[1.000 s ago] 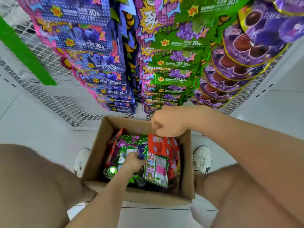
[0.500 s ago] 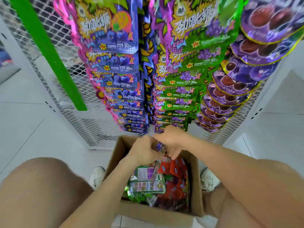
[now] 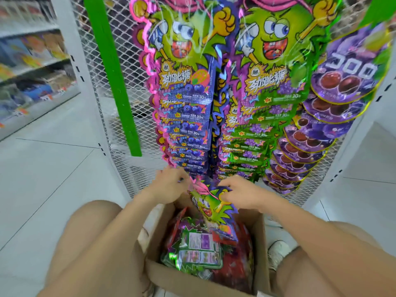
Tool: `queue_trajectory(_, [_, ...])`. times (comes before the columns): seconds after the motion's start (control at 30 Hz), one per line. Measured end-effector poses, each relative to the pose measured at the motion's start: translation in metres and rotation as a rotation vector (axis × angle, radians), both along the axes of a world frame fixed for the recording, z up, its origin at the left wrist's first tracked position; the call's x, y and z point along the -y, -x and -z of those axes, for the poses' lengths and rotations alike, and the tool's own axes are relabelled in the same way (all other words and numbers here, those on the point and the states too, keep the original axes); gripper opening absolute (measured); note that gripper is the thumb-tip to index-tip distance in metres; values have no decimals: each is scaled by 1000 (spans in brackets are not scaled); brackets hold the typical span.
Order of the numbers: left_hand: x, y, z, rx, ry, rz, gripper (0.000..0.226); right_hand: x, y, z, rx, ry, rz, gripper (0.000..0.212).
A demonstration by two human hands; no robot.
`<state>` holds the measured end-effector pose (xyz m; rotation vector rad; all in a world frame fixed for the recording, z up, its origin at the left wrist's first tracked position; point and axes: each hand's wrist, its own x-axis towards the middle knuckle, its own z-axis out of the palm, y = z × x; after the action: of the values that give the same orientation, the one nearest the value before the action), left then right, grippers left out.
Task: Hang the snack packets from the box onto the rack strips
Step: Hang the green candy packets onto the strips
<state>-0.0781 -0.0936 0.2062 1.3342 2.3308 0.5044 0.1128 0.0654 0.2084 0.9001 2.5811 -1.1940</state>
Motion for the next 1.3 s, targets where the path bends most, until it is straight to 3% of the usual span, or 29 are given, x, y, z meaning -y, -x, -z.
queue_trajectory(0.1, [4,1,-20,273,-206,-74,24,4,3,-20,-110,24,59,20])
queue_trajectory(0.23, [-1,8,-51,195,-448,-128,27,10,8,-63,-316,-43,98,23])
queue_trajectory(0.33, [-2,12,-84,229,-514,-132,13,14,15,-93,-449,-69,111,24])
queue_trajectory(0.43, [-1,15,-120,309,-572,-84,27,22,26,-125,-607,-139,134,26])
queue_trajectory(0.5, [-2,19,-145,268,-646,-86,27,28,32,-151,-713,-272,154,19])
queue_trajectory(0.67, [-11,19,-227,62,-837,-108,24,32,54,-224,-930,-636,142,25])
queue_trajectory(0.77, [-21,22,-273,-48,-968,-181,13,15,71,-267,-982,-736,154,24])
queue_trajectory(0.8, [-25,21,-288,-73,-1004,-196,19,9,76,-280,-987,-757,167,24])
queue_trajectory(1.0, [-57,33,-348,83,-996,-257,60,-10,105,-337,-1077,-760,303,20])
queue_trajectory(1.13, [-68,36,-361,84,-980,-279,49,-31,123,-353,-1127,-710,323,20])
queue_trajectory(1.27, [-74,38,-374,153,-979,-270,11,-40,136,-361,-1189,-726,340,16])
queue_trajectory(1.3, [-74,38,-378,174,-990,-272,12,-38,137,-363,-1214,-739,357,15])
